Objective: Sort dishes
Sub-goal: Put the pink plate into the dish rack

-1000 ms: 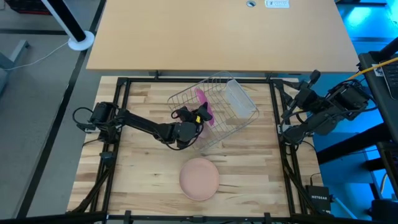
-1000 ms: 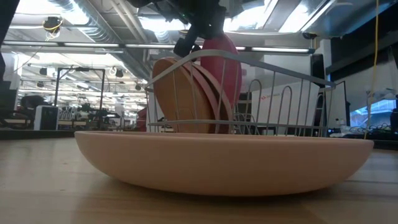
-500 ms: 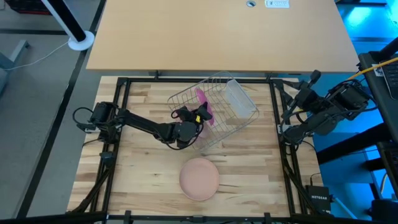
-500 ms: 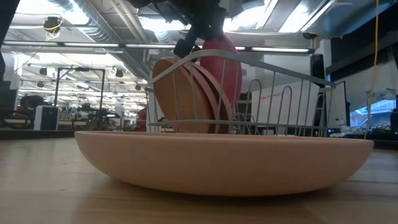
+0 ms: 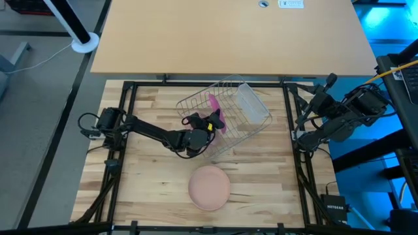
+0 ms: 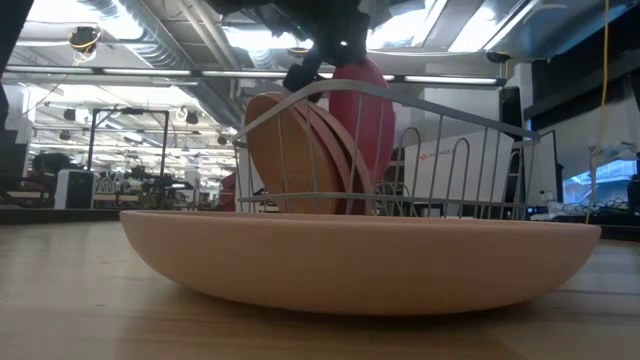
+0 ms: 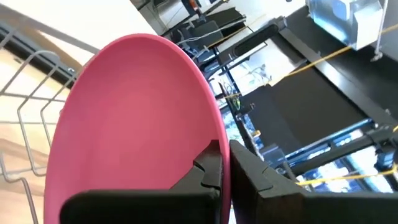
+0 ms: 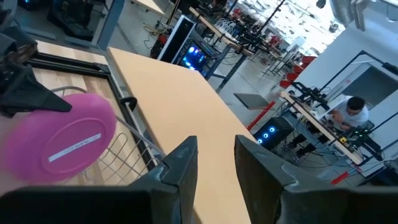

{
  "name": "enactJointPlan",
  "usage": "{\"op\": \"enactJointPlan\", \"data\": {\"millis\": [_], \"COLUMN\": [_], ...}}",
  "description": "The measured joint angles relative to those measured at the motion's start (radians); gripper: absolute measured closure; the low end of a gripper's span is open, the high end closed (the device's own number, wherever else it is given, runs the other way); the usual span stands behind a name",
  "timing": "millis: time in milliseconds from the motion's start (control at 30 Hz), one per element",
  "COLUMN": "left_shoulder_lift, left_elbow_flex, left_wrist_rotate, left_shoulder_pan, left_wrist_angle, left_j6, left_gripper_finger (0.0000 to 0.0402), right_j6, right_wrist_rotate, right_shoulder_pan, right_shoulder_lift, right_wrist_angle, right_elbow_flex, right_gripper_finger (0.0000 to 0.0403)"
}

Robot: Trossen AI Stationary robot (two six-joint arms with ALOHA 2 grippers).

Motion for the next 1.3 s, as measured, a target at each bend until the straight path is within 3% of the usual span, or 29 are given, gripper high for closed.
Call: {"op": "enactJointPlan", "data": {"millis": [400,500,733,1000,1300], "left_shoulder_lift": [0.001,0.001,0.001,0.002,0.002], "left_elbow_flex": [0.0,0.0,0.0,0.0,0.0], "left_wrist_rotate": [0.017,0.016,0.014,0.014,0.018], "left_shoulder_pan": [-0.001,-0.001,-0.001,-0.001,-0.002], "left_wrist_angle": [-0.002,-0.003,-0.001,-0.001,-0.001], "left_j6": [0.065,0.053,0.031,0.013,0.013], "left_gripper_finger": [0.04,0.04,0.0399,0.0398,0.0397], "right_j6": [0.018,0.053,0.285,0.392,0.392], "right_wrist_rotate": [-0.231,-0.246,-0.056,0.167,0.171], "right_shoulder_pan": [0.0,0.0,0.0,0.0,0.0], "right_shoulder_lift": [0.009,0.014,0.013,0.021,0.102], "right_wrist_angle": [0.0,0.006,0.028,0.423,0.815], "right_elbow_flex": [0.0,-0.031,-0.258,-0.582,-0.749], "right_gripper_finger": [0.0292,0.0292,0.0292,0.0292,0.0292]}}
